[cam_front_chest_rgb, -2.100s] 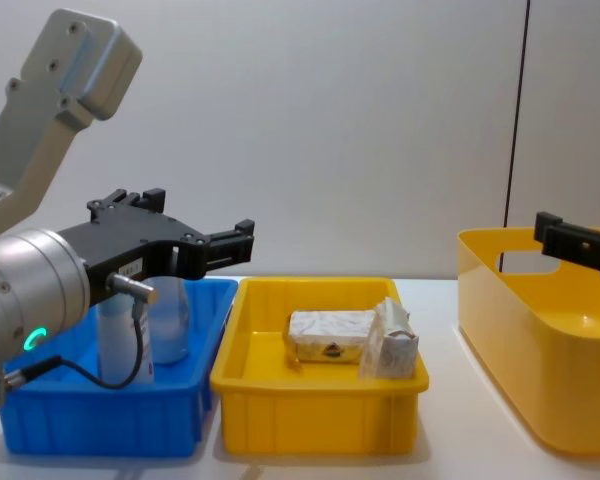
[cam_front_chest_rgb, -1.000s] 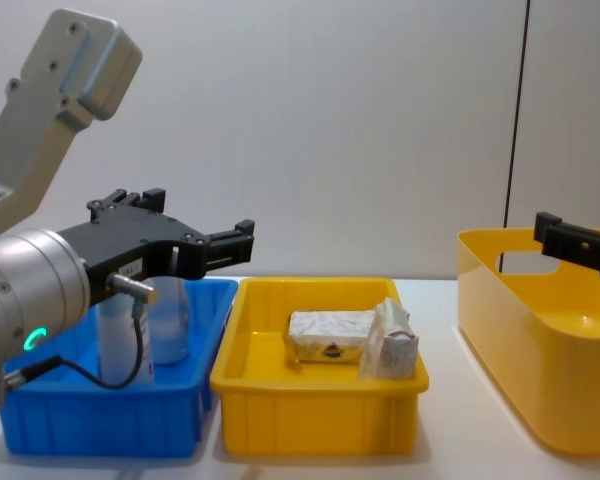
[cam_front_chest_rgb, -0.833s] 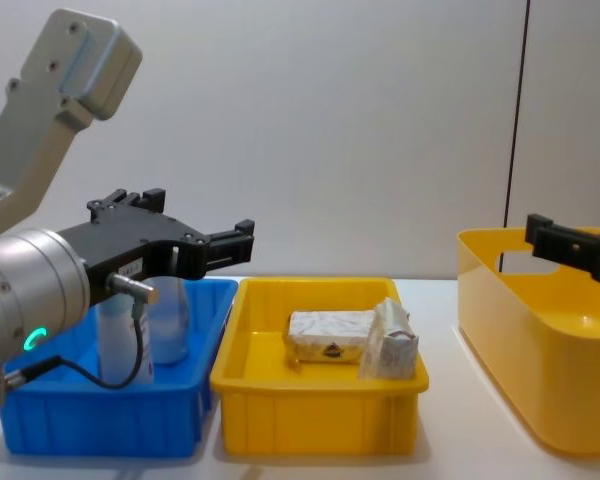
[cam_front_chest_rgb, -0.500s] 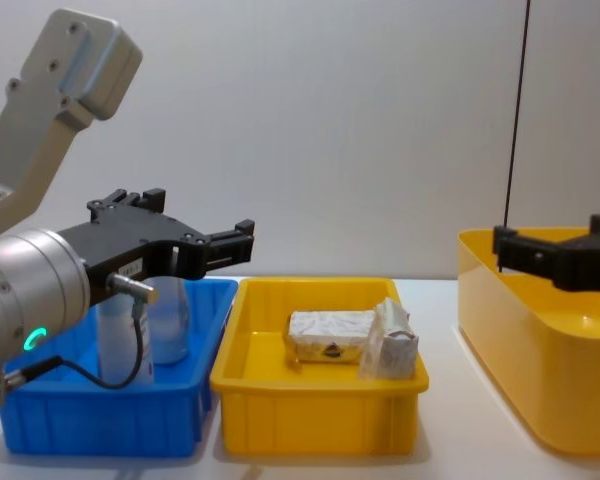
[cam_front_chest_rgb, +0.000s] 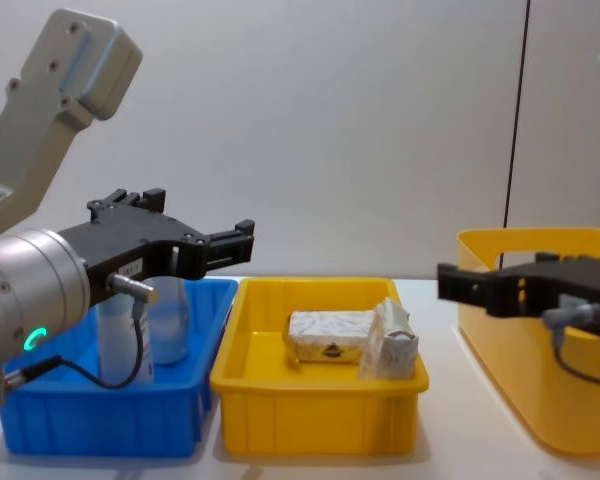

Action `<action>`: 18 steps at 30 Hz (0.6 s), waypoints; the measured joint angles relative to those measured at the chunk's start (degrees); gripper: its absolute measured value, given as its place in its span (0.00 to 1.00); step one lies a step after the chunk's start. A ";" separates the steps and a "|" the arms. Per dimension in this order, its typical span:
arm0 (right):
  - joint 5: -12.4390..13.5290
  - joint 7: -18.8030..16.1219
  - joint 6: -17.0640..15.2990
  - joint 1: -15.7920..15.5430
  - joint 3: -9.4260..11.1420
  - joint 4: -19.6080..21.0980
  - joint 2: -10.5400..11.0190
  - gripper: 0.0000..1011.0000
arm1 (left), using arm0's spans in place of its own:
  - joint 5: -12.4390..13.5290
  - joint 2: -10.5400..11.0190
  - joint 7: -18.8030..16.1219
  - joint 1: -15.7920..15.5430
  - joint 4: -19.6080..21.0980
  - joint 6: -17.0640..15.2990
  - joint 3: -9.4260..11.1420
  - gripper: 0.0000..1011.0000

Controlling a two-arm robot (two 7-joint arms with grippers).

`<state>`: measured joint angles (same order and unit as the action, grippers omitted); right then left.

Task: Bimanual collaborative sorting of washing and personal care products

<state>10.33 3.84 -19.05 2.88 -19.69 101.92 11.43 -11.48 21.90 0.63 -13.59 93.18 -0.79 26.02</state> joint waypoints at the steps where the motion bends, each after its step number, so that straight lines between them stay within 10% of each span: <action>1: -0.12 0.18 -0.50 0.29 -0.19 -0.32 -0.39 0.99 | 0.00 0.00 0.00 0.00 0.00 0.00 0.00 0.99; 18: -1.42 3.47 -6.71 6.83 -1.57 -9.13 -7.35 0.99 | 0.00 0.00 0.00 0.00 0.00 0.00 0.01 0.99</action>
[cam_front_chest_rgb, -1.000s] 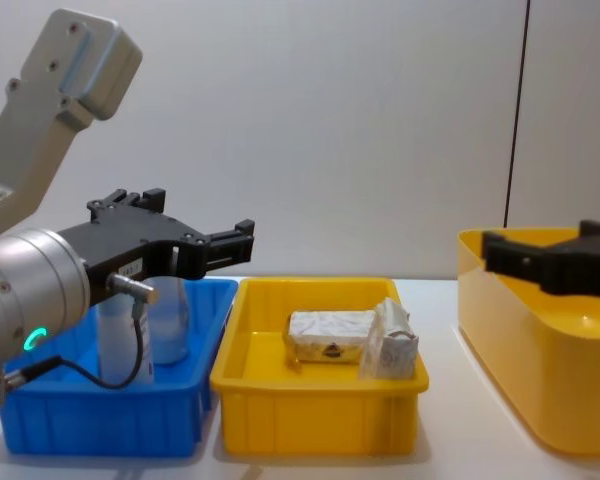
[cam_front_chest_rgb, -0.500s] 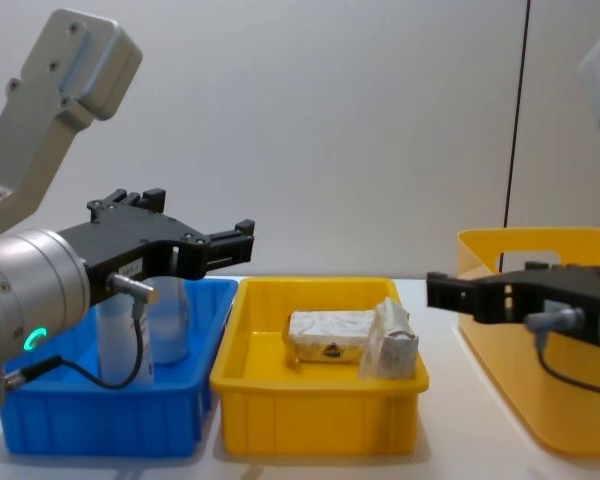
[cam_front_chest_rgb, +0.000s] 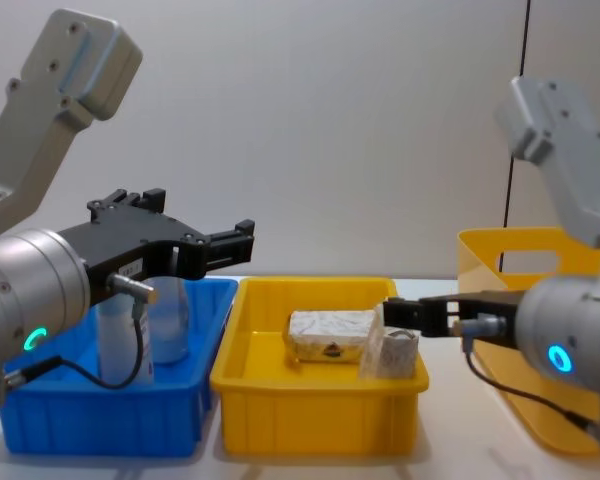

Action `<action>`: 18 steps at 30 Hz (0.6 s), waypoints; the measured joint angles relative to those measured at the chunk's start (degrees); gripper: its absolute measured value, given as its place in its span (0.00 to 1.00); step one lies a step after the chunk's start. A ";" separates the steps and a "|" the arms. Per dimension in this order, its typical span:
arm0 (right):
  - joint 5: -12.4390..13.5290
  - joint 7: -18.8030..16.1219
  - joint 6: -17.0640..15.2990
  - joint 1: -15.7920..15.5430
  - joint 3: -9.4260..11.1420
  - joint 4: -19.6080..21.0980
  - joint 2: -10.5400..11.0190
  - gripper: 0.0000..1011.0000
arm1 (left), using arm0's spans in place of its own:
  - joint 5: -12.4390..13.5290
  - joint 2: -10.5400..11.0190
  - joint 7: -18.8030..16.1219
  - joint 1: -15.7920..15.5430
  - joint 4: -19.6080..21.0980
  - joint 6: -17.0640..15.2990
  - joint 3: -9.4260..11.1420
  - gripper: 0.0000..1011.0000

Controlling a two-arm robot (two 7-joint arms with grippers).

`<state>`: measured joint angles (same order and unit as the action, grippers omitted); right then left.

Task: Bimanual collaborative sorting of washing and personal care products

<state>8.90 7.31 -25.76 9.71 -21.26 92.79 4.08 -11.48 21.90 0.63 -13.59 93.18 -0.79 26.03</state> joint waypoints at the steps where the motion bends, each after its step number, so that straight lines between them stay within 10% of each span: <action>1: -0.01 0.07 -0.09 0.34 -0.01 -0.58 -0.34 0.99 | 0.00 0.00 0.00 0.00 0.00 0.00 0.00 0.99; 18: -0.17 0.78 -1.84 5.77 0.17 -9.32 -5.02 0.99 | 0.00 0.00 0.00 0.00 0.00 0.00 0.00 0.99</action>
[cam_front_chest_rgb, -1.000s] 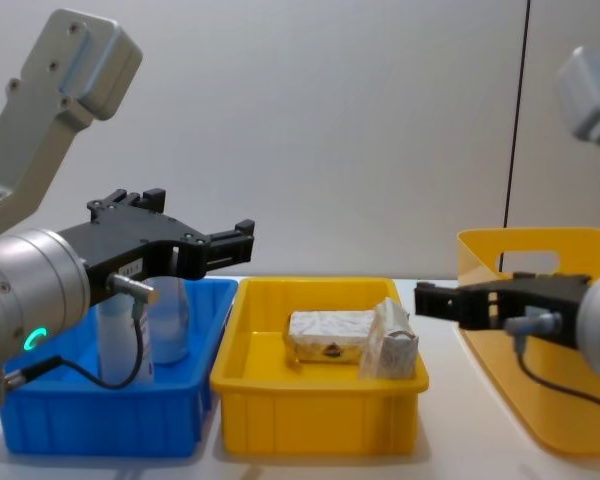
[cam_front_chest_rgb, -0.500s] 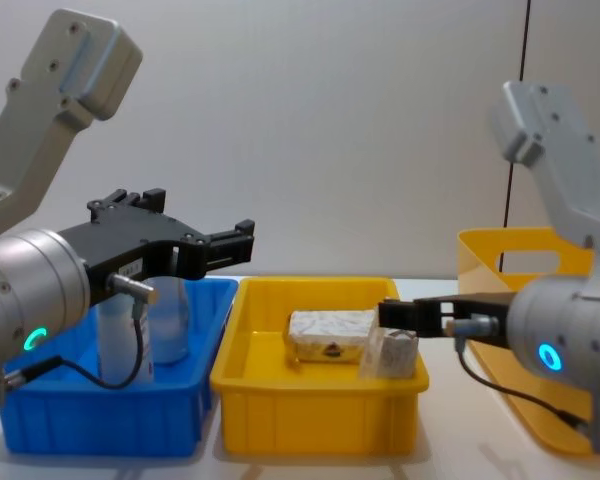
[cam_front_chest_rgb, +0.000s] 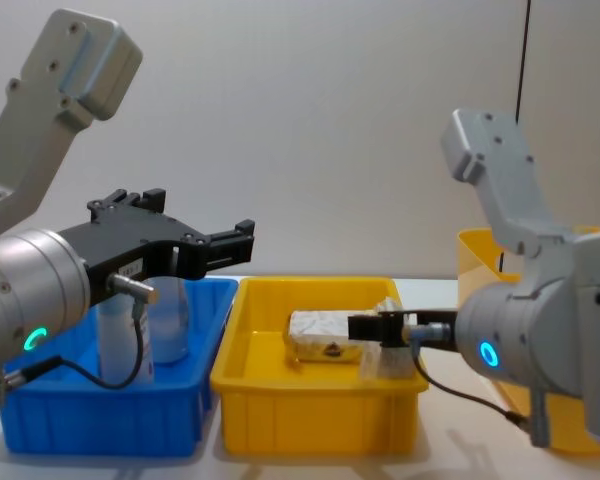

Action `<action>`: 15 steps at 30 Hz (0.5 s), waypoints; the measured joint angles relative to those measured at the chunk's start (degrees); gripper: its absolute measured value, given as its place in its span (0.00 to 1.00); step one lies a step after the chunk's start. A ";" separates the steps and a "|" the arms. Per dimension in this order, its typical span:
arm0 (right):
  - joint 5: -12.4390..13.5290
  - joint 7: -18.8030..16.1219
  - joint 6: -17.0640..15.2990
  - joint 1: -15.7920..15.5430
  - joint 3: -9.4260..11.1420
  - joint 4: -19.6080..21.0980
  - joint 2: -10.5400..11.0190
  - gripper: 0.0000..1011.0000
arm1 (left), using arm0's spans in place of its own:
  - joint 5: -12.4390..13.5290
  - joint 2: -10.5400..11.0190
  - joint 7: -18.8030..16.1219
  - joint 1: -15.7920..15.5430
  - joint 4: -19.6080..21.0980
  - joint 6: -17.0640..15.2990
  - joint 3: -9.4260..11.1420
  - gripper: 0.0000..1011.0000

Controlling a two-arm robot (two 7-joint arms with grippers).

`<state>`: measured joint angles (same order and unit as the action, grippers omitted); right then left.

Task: Bimanual collaborative sorting of washing and personal care products

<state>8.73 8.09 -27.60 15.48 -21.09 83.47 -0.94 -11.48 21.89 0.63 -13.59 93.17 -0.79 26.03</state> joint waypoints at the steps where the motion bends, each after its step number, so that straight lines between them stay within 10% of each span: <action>1: 0.00 0.03 -0.05 0.19 0.03 -0.37 -0.17 0.99 | 0.00 0.00 0.00 0.00 0.00 0.00 0.00 0.99; 15: -0.36 0.21 -0.29 3.67 0.45 -6.94 -2.77 0.99 | 0.00 0.00 0.00 0.00 0.00 0.00 0.00 0.99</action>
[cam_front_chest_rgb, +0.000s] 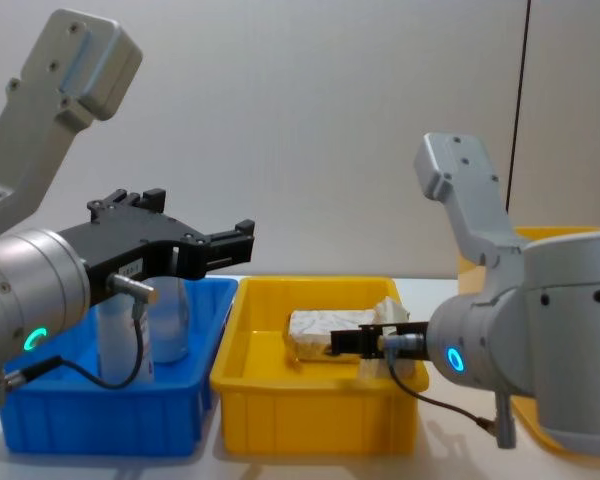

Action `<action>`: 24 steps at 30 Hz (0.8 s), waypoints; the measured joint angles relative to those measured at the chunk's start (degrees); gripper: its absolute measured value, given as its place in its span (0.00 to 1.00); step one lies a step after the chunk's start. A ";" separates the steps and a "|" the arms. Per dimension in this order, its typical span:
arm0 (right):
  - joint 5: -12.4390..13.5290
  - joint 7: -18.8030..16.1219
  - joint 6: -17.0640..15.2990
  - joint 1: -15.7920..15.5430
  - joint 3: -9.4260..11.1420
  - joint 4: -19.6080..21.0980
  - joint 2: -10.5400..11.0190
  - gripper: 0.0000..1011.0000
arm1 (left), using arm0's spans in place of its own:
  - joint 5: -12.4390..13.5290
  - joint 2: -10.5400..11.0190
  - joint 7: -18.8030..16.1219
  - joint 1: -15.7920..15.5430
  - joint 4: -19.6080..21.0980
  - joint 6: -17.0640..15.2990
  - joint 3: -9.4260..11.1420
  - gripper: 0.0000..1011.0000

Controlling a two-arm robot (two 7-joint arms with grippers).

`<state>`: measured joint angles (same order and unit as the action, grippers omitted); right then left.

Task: Bimanual collaborative sorting of washing and personal care products

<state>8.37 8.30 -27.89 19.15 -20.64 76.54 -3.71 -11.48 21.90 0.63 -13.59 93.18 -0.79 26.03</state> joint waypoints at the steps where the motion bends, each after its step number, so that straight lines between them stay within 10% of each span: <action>1: -0.02 -0.02 0.01 0.14 0.00 -0.24 -0.09 0.99 | 0.00 0.00 0.00 0.00 0.00 0.00 0.00 0.99; 9: -0.36 -0.57 0.26 1.68 -0.03 -2.72 -0.92 0.99 | 0.00 0.00 0.00 0.00 0.00 0.00 0.00 0.99; 24: -1.11 -0.70 0.10 3.66 0.32 -5.76 -2.14 0.60 | 0.00 0.00 0.00 0.00 0.00 0.00 0.00 0.99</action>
<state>7.26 7.60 -27.78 22.81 -20.31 70.77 -5.85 -11.48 21.89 0.63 -13.59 93.17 -0.79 26.02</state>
